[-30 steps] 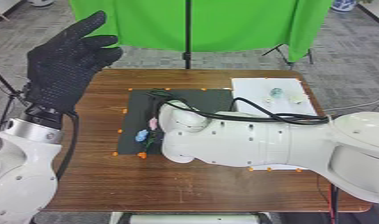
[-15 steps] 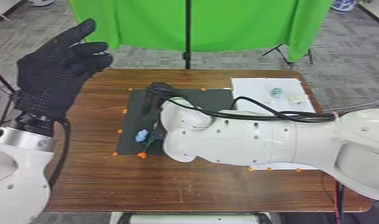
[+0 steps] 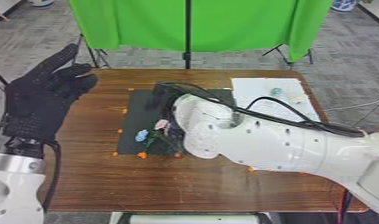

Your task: Arrange flowers

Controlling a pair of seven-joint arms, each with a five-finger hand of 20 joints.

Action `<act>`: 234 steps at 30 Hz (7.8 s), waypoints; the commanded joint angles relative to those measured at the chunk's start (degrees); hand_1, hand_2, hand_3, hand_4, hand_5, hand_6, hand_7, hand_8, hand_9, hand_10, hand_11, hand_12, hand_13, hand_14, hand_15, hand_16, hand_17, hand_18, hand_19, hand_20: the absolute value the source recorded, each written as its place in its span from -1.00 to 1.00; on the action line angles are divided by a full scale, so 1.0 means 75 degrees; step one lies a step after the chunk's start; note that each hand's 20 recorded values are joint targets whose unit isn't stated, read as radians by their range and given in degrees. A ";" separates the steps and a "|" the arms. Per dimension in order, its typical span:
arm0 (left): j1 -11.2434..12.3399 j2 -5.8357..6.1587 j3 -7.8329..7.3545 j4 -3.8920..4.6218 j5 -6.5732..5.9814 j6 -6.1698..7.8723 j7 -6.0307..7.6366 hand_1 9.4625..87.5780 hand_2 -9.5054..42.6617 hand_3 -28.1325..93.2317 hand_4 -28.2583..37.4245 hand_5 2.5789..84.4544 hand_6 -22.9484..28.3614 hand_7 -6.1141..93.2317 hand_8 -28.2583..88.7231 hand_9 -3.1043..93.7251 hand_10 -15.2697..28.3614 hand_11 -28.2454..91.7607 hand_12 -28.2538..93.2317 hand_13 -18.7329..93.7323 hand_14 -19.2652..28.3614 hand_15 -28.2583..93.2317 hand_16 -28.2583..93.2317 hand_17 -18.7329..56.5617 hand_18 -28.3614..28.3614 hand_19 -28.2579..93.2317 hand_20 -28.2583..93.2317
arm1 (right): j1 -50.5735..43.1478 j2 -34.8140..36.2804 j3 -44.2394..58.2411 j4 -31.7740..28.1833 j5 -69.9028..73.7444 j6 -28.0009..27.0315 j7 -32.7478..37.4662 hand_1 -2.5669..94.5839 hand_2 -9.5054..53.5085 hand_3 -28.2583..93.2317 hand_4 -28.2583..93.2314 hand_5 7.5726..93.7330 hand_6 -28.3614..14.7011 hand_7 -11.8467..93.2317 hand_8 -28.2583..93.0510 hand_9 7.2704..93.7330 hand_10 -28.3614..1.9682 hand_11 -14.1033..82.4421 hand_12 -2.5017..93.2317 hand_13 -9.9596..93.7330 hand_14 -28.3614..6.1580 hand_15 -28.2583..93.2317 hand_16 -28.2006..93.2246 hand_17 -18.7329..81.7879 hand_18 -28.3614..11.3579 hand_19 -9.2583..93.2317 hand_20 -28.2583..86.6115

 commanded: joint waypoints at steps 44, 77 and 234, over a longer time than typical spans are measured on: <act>-0.0109 0.0042 -0.0013 0.0059 0.0014 0.0022 -0.0287 -0.65 -0.33 0.77 -0.82 -0.14 0.28 -0.58 -0.69 -0.19 0.72 0.05 -0.34 -0.19 1.00 0.49 -0.74 -0.63 0.88 0.50 -0.13 | 0.0431 0.0187 -0.1313 -0.0272 -0.2150 -0.1035 0.0482 -0.51 -0.44 0.73 -0.91 0.39 0.32 -0.55 -0.73 0.44 -0.31 -0.32 -0.63 0.58 -0.02 0.68 -0.23 0.19 -0.74 1.00 0.05; -0.0341 0.0154 0.0073 0.0139 0.0022 -0.0089 -0.0270 -0.65 -0.33 0.77 -0.83 -0.14 0.28 -0.58 -0.69 -0.19 0.71 0.05 -0.34 -0.19 1.00 0.49 -0.74 -0.63 0.88 0.50 -0.13 | 0.0538 -0.0308 -0.1280 0.0365 -0.1451 -0.0741 0.0670 -0.51 -0.41 0.74 -0.92 0.19 0.36 -0.56 -0.74 0.39 -0.31 -0.33 -0.64 0.56 -0.04 0.70 -0.26 0.17 -0.74 1.00 0.04; 0.1049 -0.0626 -0.0216 0.0057 -0.0166 0.0047 -0.0120 -0.70 -0.32 0.76 -0.96 -0.23 0.20 -0.57 -0.69 -0.25 0.65 -0.02 -0.33 -0.21 1.00 0.46 -0.73 -0.65 0.92 0.48 -0.12 | -0.4991 0.3869 0.3968 -0.0286 -0.3642 0.0884 0.2996 -0.07 -1.00 0.70 -0.97 0.26 0.28 -0.51 -0.73 0.51 -0.08 -0.40 -0.69 0.79 0.11 0.22 -0.31 0.44 -0.36 1.00 -0.57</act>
